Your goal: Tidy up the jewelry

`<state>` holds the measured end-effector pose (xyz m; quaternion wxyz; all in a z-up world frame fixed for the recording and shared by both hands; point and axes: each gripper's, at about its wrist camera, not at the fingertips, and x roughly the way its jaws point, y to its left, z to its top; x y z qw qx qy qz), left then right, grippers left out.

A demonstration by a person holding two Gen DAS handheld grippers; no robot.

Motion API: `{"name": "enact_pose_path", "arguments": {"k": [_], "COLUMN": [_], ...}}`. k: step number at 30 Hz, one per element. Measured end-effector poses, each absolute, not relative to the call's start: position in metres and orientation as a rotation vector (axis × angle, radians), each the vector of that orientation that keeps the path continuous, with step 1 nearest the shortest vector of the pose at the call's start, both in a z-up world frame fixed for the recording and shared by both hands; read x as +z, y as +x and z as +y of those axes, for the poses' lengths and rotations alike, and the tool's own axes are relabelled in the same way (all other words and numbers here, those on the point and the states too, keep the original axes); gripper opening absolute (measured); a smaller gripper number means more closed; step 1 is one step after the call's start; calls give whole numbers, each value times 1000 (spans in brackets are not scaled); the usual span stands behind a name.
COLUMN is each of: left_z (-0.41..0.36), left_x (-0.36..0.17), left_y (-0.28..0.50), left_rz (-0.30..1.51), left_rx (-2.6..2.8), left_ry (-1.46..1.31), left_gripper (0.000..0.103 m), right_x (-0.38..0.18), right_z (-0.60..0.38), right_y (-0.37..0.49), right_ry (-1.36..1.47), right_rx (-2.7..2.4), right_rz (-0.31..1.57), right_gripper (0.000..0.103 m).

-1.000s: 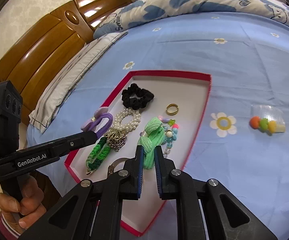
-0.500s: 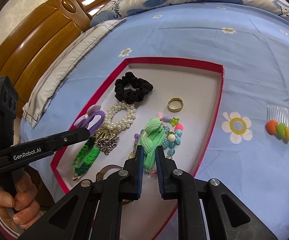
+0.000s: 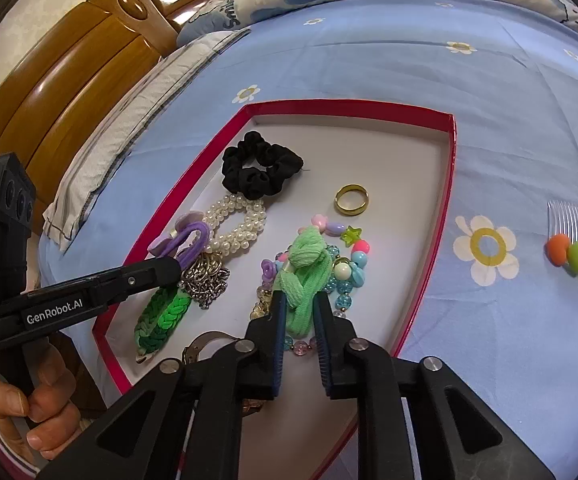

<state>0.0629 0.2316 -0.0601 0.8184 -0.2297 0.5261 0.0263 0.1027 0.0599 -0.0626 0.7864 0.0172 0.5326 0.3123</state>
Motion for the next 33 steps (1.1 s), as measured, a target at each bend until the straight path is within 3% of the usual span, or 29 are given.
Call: {"name": "enact_pose_path", "arguments": {"k": [2, 8, 15, 19, 29, 33], "left_z": [231, 232, 233, 233, 231, 229], "left_x": [-60, -59, -57, -52, -39, -35], "left_y": [63, 61, 59, 55, 39, 33], "left_rz": [1124, 1128, 1123, 1111, 1083, 1075], "left_rx": [60, 70, 81, 85, 80, 83], "left_ry": [-485, -483, -484, -483, -478, -470], "left_gripper": [13, 20, 28, 43, 60, 74], "right_x": [-63, -60, -56, -53, -36, -31], "right_z": [58, 57, 54, 50, 31, 24], "right_y": [103, 103, 102, 101, 95, 91], "right_ry": [43, 48, 62, 72, 147, 171], "right_rx": [672, 670, 673, 673, 672, 664], "right_rz": [1148, 1142, 1134, 1123, 1074, 1060], "right_gripper": [26, 28, 37, 44, 66, 69]}}
